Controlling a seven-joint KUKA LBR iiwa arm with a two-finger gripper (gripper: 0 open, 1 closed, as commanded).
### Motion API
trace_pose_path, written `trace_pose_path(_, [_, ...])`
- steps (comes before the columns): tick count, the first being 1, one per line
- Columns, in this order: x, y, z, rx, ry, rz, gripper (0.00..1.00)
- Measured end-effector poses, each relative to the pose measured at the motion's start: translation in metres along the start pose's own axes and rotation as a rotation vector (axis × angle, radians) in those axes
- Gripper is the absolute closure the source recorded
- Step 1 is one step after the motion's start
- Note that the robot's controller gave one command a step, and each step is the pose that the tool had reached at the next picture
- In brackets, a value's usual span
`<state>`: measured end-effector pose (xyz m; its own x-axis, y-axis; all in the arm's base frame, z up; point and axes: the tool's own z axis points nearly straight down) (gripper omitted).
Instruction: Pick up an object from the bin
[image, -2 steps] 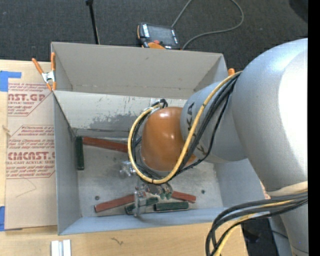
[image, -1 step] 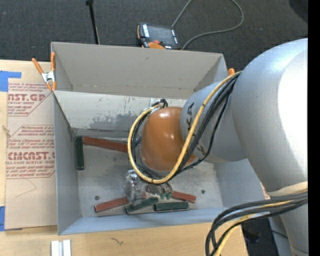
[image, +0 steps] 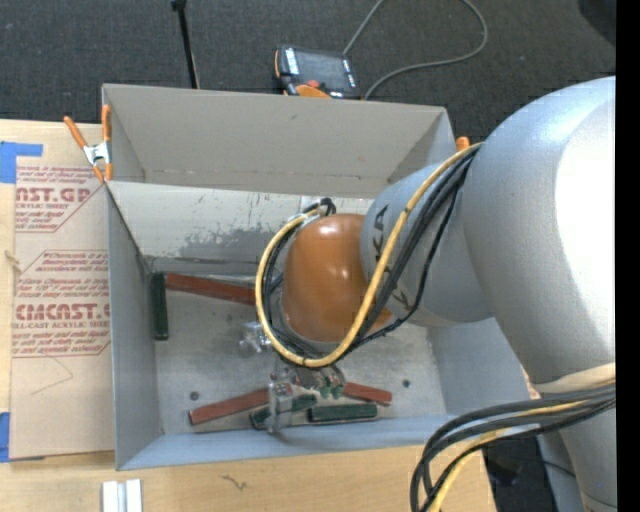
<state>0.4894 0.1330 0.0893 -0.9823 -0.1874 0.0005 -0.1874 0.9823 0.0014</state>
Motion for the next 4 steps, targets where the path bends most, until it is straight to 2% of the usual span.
trace_pose_path(1, [0.000, 0.000, 0.000, 0.000, 0.000, 0.000, 1.00])
trace_pose_path(2, [-0.060, -0.012, -0.011, 0.002, -0.005, -0.338, 1.00])
trace_pose_path(3, [-0.059, -0.012, -0.011, 0.000, -0.003, -0.337, 0.00])
trace_pose_path(4, [0.006, -0.020, 0.010, 0.000, -0.004, -0.226, 0.00])
